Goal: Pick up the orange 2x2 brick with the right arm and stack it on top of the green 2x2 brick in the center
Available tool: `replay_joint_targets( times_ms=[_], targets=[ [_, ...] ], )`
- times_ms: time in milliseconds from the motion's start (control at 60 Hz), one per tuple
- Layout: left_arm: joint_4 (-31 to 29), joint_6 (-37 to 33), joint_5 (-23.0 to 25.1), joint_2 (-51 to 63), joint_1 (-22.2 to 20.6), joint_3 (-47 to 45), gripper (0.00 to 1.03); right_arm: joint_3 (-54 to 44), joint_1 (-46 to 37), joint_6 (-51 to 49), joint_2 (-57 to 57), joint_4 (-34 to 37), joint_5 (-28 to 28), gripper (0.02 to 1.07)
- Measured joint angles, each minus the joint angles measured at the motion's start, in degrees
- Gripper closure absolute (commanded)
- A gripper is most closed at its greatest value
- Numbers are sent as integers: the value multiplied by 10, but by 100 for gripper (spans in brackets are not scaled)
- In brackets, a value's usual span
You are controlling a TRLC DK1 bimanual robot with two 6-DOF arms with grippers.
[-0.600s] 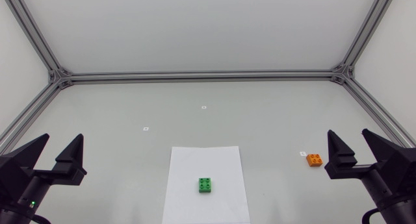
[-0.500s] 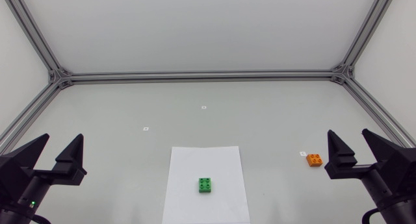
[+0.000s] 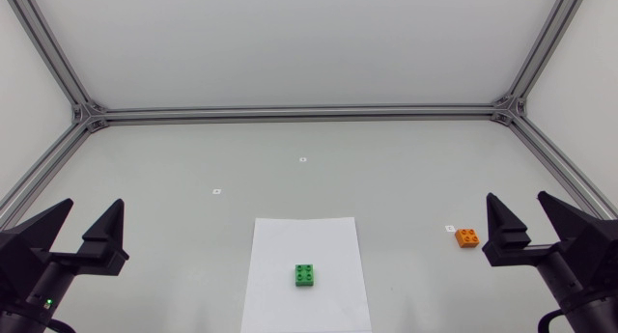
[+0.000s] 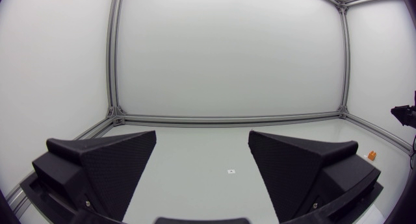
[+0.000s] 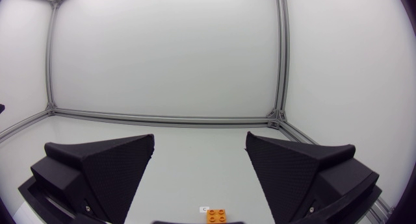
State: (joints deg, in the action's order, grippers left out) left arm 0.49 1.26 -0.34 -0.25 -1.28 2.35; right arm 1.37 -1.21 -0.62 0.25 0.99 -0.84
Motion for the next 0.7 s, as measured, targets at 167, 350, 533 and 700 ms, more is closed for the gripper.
replay_joint_targets(
  times_ms=[167, 350, 533, 700],
  targets=[
    [0, 0, 0, 0, 0, 0, 4, 7, 0, 0, 0, 3, -6, 7],
    [0, 0, 0, 0, 0, 0, 4, 67, 0, 0, 2, 22, -6, 7],
    [0, 0, 0, 0, 0, 0, 4, 158, 0, 0, 77, 56, -7, 7],
    [0, 0, 0, 0, 0, 0, 4, 231, 0, 0, 181, 87, -7, 7]
  ],
)
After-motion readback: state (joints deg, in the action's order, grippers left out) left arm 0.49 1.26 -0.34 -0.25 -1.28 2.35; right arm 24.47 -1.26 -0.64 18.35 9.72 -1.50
